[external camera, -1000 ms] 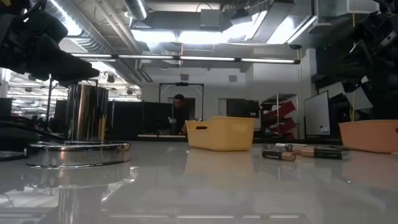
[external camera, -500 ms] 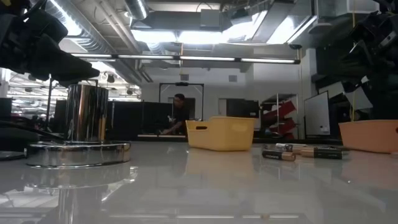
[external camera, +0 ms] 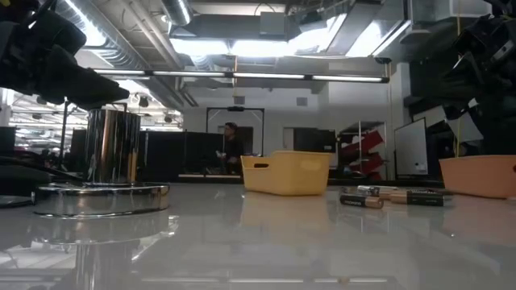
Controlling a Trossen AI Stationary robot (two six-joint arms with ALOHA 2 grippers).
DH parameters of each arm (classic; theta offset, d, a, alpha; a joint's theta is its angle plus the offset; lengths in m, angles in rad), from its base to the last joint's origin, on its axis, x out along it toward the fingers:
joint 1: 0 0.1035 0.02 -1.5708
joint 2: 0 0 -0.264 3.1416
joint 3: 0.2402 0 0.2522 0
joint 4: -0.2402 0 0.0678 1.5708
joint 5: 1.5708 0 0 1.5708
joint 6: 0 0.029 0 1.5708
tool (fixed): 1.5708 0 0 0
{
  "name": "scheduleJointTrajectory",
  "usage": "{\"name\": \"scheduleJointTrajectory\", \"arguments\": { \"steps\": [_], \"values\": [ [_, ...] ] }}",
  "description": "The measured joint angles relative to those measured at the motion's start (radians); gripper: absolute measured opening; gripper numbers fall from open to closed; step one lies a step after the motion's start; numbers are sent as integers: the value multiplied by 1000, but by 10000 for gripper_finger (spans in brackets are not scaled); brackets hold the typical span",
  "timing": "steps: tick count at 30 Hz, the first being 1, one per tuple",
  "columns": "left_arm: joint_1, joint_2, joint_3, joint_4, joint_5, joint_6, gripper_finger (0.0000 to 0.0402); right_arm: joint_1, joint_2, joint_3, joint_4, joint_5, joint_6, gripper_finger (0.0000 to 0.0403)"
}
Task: Sort batteries
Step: Put the black battery into the yellow bin
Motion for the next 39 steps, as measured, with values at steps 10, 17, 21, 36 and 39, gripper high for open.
{"name": "scheduleJointTrajectory", "arguments": {
  "steps": [10,17,21,36,39],
  "values": [
    [0,0,0,161,-1,57,119,0,0,-3,30,16,-58,1],
    [0,0,0,377,0,149,119,0,0,-4,81,19,-68,1],
    [0,0,0,474,-1,127,119,0,0,-4,85,-1,-77,1],
    [108,332,102,643,0,40,119,0,1,111,55,25,-171,1],
    [126,439,159,644,0,14,119,0,1,132,56,35,-172,1]
  ]
}}
